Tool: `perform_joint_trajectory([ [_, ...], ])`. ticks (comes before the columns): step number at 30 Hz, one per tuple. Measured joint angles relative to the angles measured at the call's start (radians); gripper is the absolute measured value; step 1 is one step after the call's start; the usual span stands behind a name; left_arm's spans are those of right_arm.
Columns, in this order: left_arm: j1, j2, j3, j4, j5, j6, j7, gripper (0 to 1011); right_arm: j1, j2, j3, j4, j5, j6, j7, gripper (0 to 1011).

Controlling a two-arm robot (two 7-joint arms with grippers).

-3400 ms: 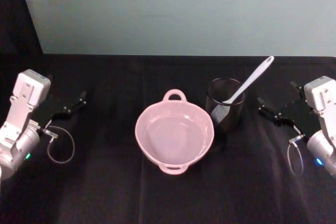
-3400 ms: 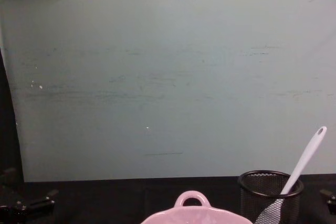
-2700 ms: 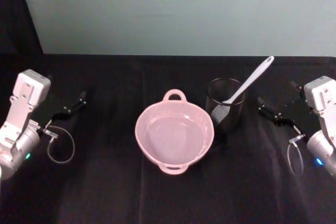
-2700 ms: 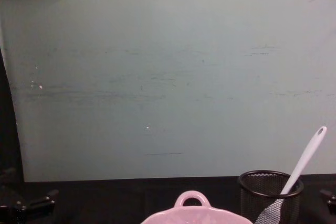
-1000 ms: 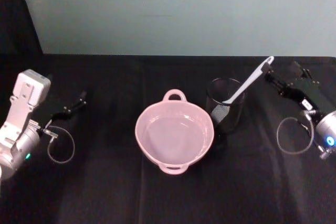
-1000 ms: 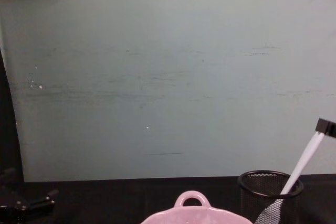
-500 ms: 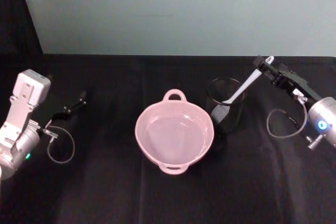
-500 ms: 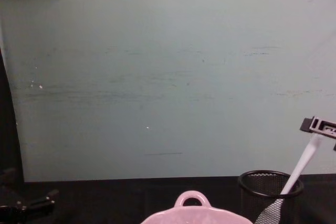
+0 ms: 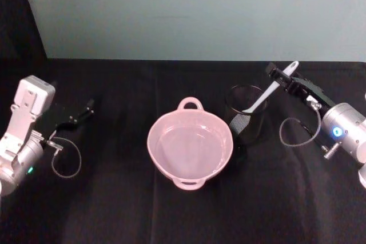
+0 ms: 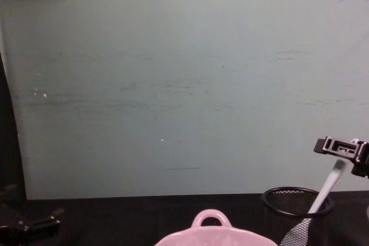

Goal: Use the one hand to pick up the spoon and stir the clear water in the bowl.

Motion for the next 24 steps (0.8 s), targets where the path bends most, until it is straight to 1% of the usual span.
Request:
perform_joint_trajectory([
  [5, 0.0, 0.0, 0.0, 0.0, 0.0, 0.0, 0.0, 1011, 0.011, -0.008, -0.01, 0.018, -0.001, -0.009, 0.001, 1002],
  [8, 0.0, 0.0, 0.0, 0.0, 0.0, 0.0, 0.0, 1011, 0.012, -0.011, -0.013, 0.027, -0.002, -0.028, 0.016, 1002],
  [16, 0.0, 0.0, 0.0, 0.0, 0.0, 0.0, 0.0, 1011, 0.011, -0.01, -0.012, 0.024, -0.003, -0.024, 0.014, 995],
  [20, 0.0, 0.0, 0.0, 0.0, 0.0, 0.0, 0.0, 1011, 0.011, -0.01, -0.011, 0.023, -0.004, -0.022, 0.013, 917],
  [22, 0.0, 0.0, 0.0, 0.0, 0.0, 0.0, 0.0, 1011, 0.011, -0.009, -0.011, 0.022, -0.004, -0.022, 0.013, 862],
  [23, 0.0, 0.0, 0.0, 0.0, 0.0, 0.0, 0.0, 1011, 0.011, -0.009, -0.011, 0.022, -0.004, -0.021, 0.013, 862],
  [24, 0.0, 0.0, 0.0, 0.0, 0.0, 0.0, 0.0, 1011, 0.011, -0.009, -0.011, 0.022, -0.004, -0.021, 0.012, 818],
])
